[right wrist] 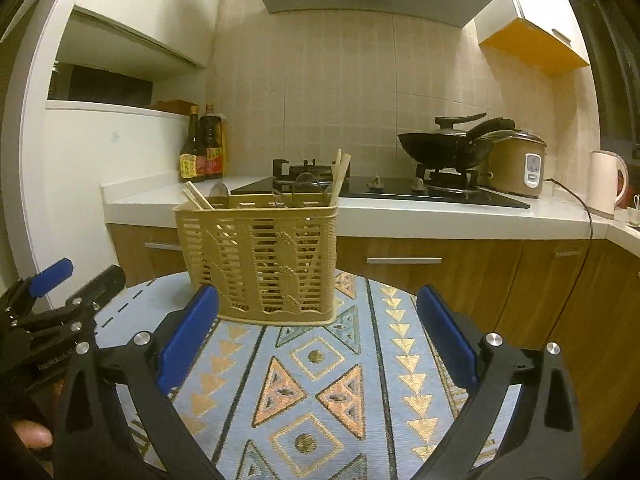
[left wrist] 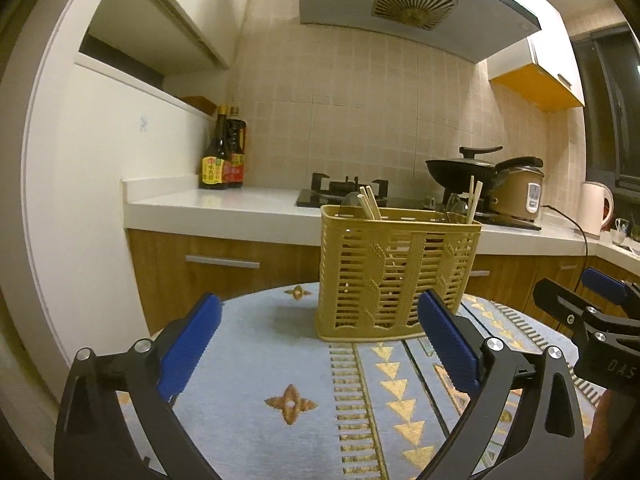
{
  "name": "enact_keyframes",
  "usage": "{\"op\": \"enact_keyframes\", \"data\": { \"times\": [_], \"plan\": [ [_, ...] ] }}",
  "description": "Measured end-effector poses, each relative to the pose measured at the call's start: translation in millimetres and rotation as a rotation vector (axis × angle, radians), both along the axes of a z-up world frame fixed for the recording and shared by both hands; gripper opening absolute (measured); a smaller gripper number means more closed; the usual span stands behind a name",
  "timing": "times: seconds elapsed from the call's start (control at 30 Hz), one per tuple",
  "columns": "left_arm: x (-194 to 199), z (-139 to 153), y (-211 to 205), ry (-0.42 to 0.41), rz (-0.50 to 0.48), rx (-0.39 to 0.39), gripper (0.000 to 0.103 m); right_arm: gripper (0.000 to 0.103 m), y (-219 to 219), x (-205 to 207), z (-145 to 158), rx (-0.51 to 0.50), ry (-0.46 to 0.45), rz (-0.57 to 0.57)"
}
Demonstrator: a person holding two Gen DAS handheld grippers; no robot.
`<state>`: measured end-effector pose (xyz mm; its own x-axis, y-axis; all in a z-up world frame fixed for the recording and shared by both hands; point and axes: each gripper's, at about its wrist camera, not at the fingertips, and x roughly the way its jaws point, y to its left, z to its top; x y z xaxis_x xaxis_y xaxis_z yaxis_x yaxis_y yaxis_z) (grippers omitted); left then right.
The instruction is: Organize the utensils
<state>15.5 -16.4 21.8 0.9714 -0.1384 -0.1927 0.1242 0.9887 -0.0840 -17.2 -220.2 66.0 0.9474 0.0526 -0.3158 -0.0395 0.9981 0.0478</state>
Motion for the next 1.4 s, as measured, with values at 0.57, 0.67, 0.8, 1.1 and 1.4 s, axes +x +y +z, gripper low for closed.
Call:
{"op": "enact_keyframes", "data": {
  "times": [0.57, 0.67, 0.8, 1.1, 1.4],
  "plan": [
    [6, -2, 3, 0.048, -0.003, -0.008, 0.095, 0.095, -3, 0, 0, 0.042, 0.028, -0.005],
    [7, -3, 2, 0.053, 0.004, 0.002, 0.095, 0.095, -5, 3, -1, 0.058, 0.045, -0.002],
    [8, -4, 2, 0.066, 0.006, -0.006, 0.095, 0.095, -9, 3, 0, 0.072, 0.045, -0.011],
    [10, -5, 2, 0.076, -0.006, -0.008, 0.095, 0.095, -10, 1, -1, 0.074, 0.047, -0.010],
    [7, -5, -1, 0.062, -0.010, 0.015, 0.095, 0.095, -8, 1, -1, 0.064, 0.047, -0.013]
  ]
}}
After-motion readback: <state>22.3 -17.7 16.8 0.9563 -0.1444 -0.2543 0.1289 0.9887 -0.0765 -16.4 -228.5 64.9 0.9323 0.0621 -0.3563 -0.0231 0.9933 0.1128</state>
